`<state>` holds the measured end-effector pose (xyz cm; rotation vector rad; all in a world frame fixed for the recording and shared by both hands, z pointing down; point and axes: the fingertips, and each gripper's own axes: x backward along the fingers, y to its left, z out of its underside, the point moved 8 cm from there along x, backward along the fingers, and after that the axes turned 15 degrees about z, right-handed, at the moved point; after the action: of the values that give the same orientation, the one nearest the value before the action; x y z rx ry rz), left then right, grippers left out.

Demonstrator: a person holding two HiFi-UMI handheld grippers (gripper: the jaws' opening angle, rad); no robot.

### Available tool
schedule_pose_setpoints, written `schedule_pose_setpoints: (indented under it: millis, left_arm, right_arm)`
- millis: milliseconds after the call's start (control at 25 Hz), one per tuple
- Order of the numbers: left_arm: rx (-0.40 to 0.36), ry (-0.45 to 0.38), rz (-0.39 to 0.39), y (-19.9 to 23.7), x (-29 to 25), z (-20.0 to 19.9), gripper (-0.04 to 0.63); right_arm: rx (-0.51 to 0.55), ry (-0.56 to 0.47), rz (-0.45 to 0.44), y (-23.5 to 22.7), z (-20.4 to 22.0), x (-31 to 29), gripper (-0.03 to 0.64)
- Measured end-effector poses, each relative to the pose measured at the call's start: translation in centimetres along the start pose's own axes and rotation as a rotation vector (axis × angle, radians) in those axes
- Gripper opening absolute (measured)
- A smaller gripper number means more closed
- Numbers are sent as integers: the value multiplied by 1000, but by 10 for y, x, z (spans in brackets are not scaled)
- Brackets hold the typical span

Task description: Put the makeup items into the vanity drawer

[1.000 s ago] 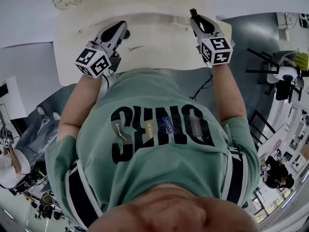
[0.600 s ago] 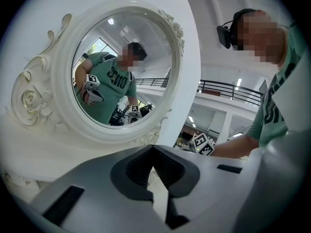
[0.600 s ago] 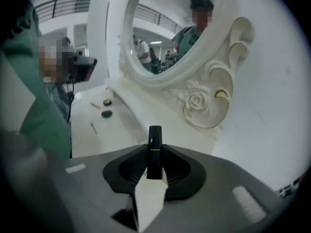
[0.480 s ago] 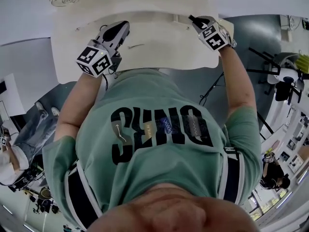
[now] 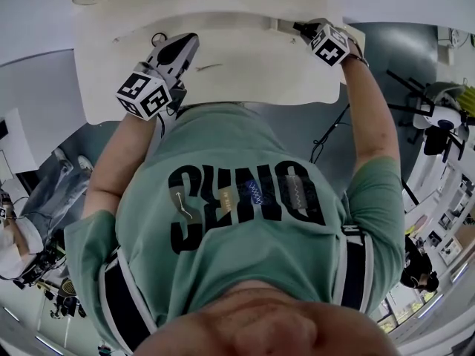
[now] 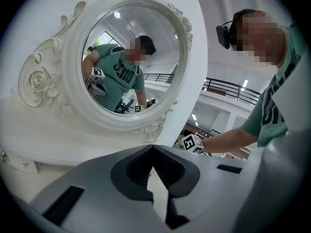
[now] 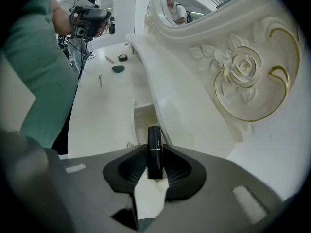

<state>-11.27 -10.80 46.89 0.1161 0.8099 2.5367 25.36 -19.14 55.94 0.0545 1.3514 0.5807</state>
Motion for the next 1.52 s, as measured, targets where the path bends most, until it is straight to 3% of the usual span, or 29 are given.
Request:
schedule_pose_setpoints:
  millis: [200, 920, 1080, 1400, 1520]
  left_arm:
    - [10, -3, 1, 3, -1, 2, 0]
    - [21, -27, -5, 1, 1, 0, -1]
    - [13, -46, -20, -3, 12, -4, -1]
    - [-52, -141, -108, -12, 55, -36, -2]
    - [-72, -181, -128, -19, 69, -49, 0]
  right_arm:
    - [37, 11, -18, 1, -3, -1, 104]
    - [-41, -22, -18, -3, -2, 8, 141]
    - [-271, -197, -2, -6, -15, 37, 141]
    - [-1071, -828, -124, 18, -63, 129, 79]
    - [-1278, -947, -149, 31, -78, 141, 36]
